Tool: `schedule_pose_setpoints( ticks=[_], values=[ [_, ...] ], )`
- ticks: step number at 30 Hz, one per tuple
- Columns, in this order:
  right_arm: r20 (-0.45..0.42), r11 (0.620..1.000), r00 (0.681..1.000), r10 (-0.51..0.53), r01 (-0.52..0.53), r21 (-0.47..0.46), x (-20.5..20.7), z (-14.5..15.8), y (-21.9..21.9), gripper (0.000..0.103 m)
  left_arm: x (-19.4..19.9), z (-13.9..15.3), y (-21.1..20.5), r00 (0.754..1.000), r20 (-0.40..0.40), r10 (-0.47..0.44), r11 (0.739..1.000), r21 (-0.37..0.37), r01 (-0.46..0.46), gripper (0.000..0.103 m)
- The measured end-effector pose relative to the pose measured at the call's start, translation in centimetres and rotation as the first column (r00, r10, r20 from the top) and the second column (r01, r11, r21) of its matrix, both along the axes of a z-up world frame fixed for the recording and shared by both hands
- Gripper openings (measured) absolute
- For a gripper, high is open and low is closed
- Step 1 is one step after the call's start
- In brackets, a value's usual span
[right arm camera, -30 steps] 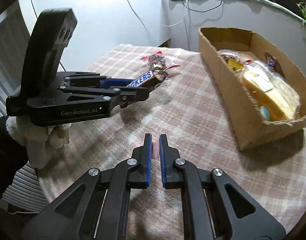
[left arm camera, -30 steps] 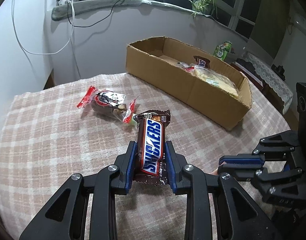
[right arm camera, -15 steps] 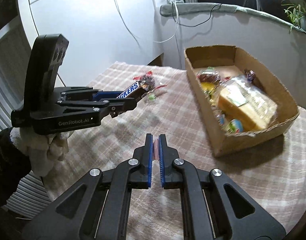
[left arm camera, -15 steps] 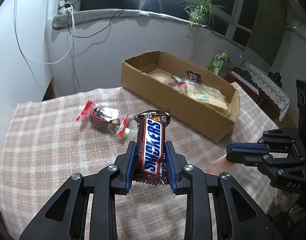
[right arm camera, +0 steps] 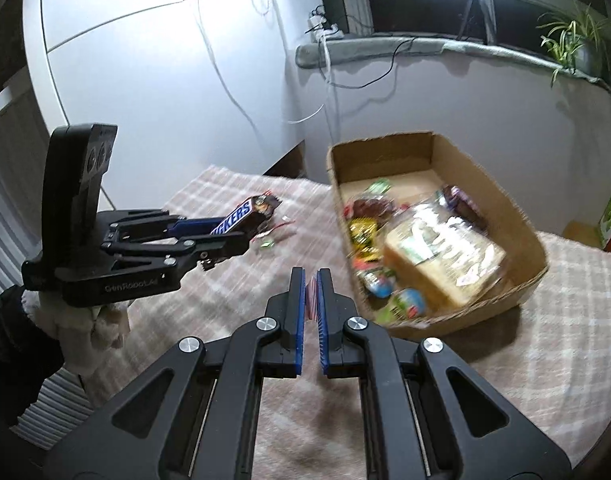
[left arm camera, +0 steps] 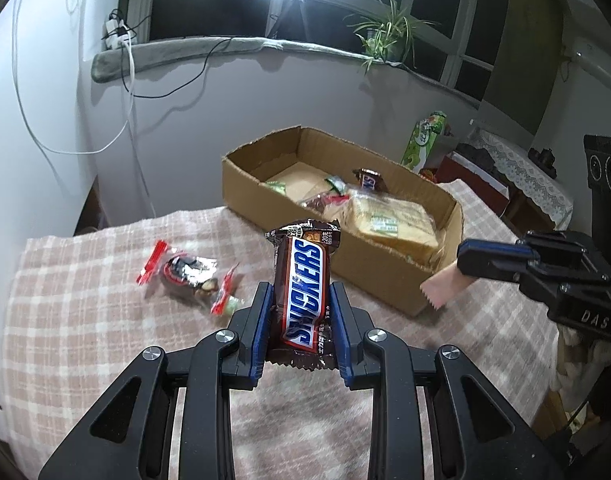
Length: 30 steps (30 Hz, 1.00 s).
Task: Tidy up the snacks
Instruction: 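Carry the Snickers bar and pink candy with both tools over the box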
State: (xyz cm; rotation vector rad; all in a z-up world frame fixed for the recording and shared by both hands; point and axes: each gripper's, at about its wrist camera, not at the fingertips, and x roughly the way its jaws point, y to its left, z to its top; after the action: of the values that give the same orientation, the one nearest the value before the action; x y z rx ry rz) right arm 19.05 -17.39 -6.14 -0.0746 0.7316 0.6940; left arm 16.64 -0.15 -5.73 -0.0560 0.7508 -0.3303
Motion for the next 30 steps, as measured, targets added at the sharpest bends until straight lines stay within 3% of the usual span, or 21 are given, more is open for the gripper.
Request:
schedule_pose_setpoints(
  ticks=[14, 30],
  values=[
    [0.067, 0.997, 0.995, -0.073, 0.073, 0.004, 4.5, 2.8, -2.4, 0.005, 4.0, 1.8, -2.0, 0.999, 0.037, -0.033, 0.999, 0.019, 0.033, 0.027],
    [0.058, 0.992, 0.991, -0.123, 0.123, -0.001, 10.7, 2.2, -3.6, 0.006, 10.3, 1.1, -2.3, 1.000, 0.011, -0.006, 1.000, 0.019, 0.006, 0.027]
  ],
)
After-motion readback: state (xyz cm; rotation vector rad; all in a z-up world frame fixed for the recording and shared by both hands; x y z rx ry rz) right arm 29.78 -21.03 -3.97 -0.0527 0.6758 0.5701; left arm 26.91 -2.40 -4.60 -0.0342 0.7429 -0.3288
